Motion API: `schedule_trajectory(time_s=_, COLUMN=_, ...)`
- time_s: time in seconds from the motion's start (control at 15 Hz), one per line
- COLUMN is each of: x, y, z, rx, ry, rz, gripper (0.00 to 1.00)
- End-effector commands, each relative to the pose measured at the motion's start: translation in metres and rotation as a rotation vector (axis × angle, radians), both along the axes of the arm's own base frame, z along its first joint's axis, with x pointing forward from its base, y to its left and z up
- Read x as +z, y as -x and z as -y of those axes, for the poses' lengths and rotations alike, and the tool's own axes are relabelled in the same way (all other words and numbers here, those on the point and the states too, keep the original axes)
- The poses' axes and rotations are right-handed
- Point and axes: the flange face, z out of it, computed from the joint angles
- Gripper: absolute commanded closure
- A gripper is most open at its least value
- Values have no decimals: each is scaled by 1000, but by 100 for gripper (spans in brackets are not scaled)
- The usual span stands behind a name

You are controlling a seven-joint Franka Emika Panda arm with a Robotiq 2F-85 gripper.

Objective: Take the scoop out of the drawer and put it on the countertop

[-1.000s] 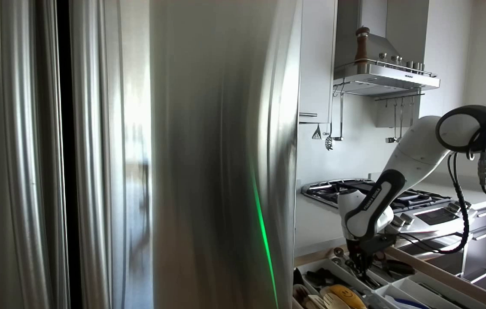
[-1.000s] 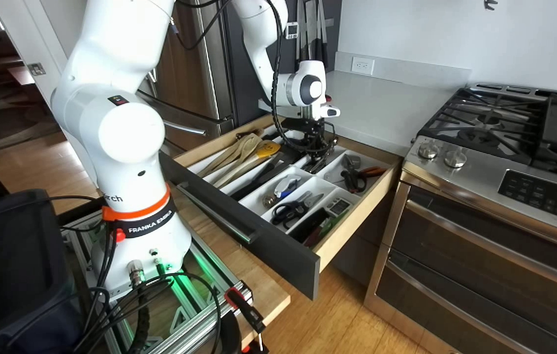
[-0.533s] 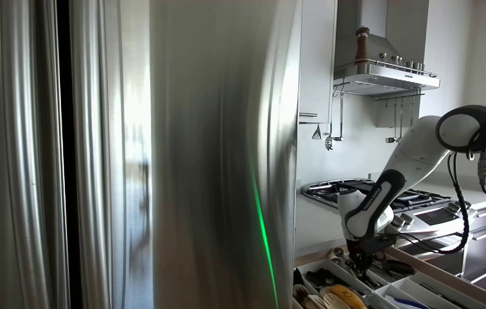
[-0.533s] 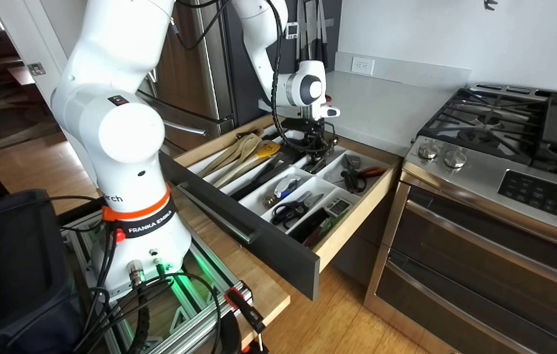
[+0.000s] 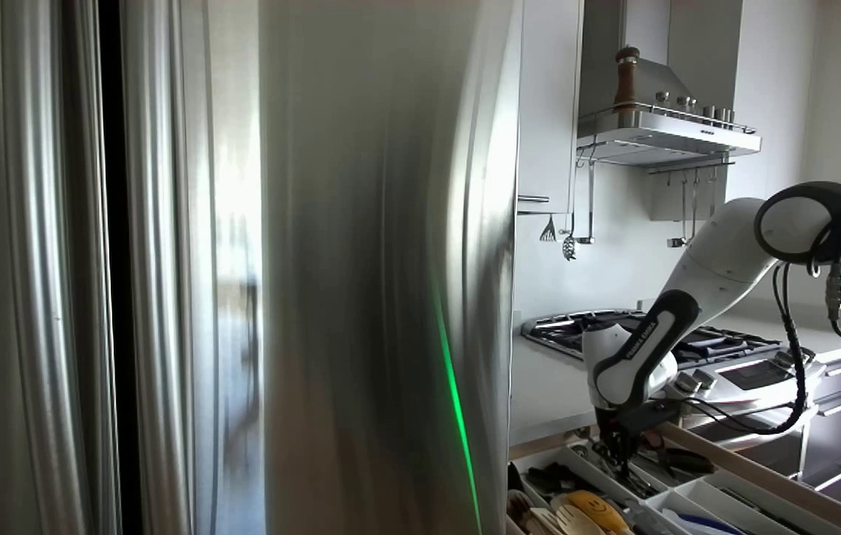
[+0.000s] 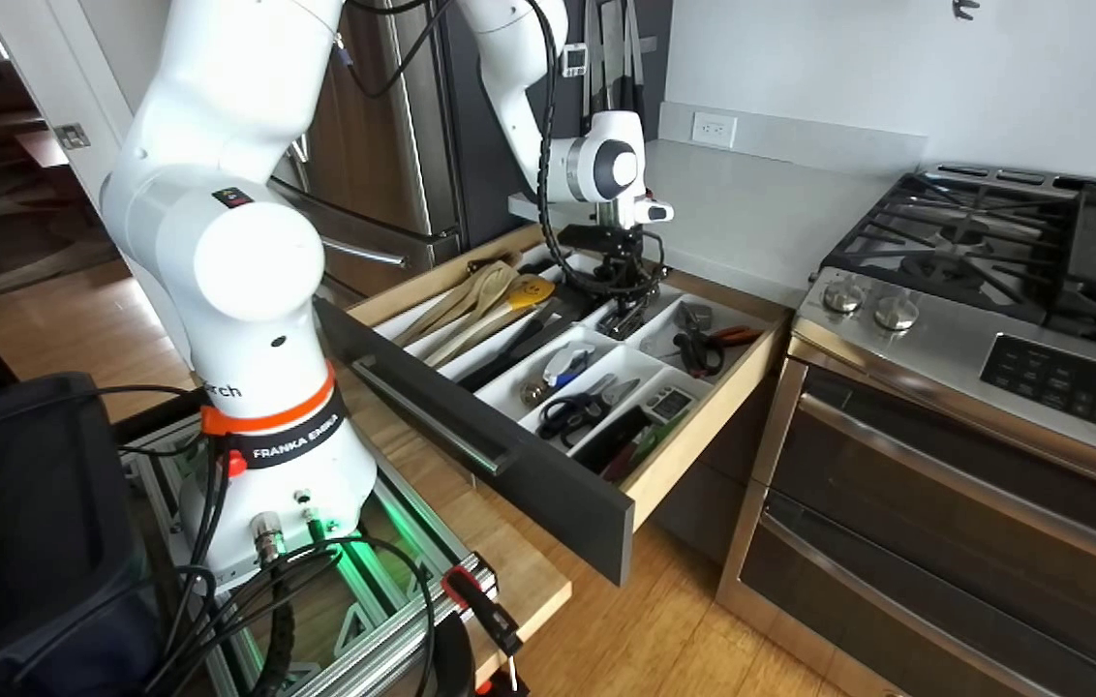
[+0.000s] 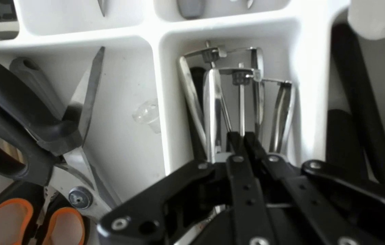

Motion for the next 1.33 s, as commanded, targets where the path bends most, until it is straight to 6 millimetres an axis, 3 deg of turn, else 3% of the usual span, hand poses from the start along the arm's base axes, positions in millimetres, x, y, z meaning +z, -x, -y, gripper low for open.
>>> schedule_trajectory(time_s=0.0, x=10, y=-6, z=3, rx=-8, ry=-10, rz=-8, gripper=99)
schedule_trajectory(time_s=0.53, x=22, y=-4, z=9, rx=8, ry=-13, rz=-69, gripper=99)
schedule_trajectory(time_s=1.27, x=36, y=16, z=27, rx=25, ry=-55, rz=-177, gripper=99)
